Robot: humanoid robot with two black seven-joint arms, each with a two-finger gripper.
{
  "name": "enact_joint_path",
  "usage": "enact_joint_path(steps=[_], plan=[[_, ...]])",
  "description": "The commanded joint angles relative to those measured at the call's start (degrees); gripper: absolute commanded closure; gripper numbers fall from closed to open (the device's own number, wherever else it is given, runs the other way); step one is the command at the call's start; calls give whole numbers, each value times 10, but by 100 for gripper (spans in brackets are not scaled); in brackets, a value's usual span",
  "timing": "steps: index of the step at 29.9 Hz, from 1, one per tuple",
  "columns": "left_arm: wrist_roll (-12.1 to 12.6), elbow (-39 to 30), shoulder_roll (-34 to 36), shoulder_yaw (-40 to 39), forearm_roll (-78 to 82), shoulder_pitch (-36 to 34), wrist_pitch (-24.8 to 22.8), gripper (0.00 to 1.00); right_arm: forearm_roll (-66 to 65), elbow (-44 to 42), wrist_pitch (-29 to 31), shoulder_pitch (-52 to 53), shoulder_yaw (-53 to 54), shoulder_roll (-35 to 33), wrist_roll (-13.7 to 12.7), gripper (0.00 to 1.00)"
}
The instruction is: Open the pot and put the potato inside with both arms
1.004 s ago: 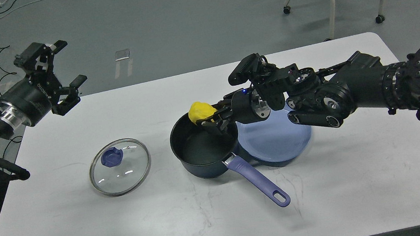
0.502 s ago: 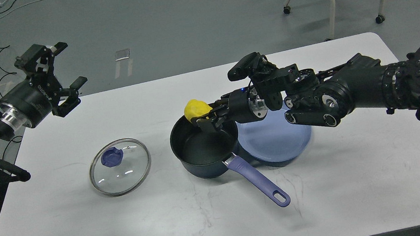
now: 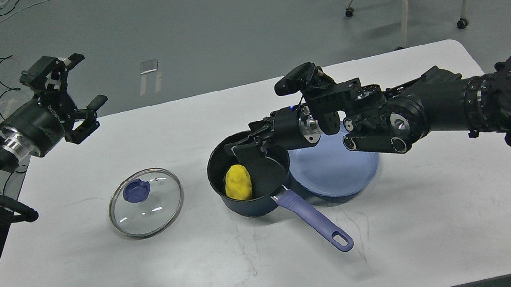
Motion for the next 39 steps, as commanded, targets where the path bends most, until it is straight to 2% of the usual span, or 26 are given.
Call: enact_joint_path(steps=[1, 4, 14, 18, 22, 25, 27, 34, 39], plan=[[1, 0, 0, 0, -1, 4, 0, 2, 14, -1, -1, 2, 14, 0, 0, 8], [1, 0, 0, -1, -1, 5, 0, 2, 18, -8, -1, 12, 35, 0, 0, 4], [1, 1, 0, -8, -2, 0, 0, 2, 30, -45, 0, 8, 174, 0, -4, 1], [0, 1, -1, -10, -2, -2, 0, 2, 137, -41, 5, -5, 240, 0, -5, 1], [-3, 1, -6, -21, -8, -1, 0, 2, 277, -32, 10, -21, 305, -47, -11, 1], [-5, 2, -16, -25, -11, -1, 0, 2, 316, -26, 15, -42, 350, -74, -19, 1], [-5, 2, -30, -40, -11, -1, 0, 2, 332, -17, 41, -58, 389, -99, -20, 1], [-9, 23, -80, -69, -38, 14, 6, 2, 421, -12, 203, -142, 496, -208, -31, 1], [-7, 34, -117, -70, -62, 16, 7, 2, 457, 9, 252, -199, 533, -257, -47, 0]])
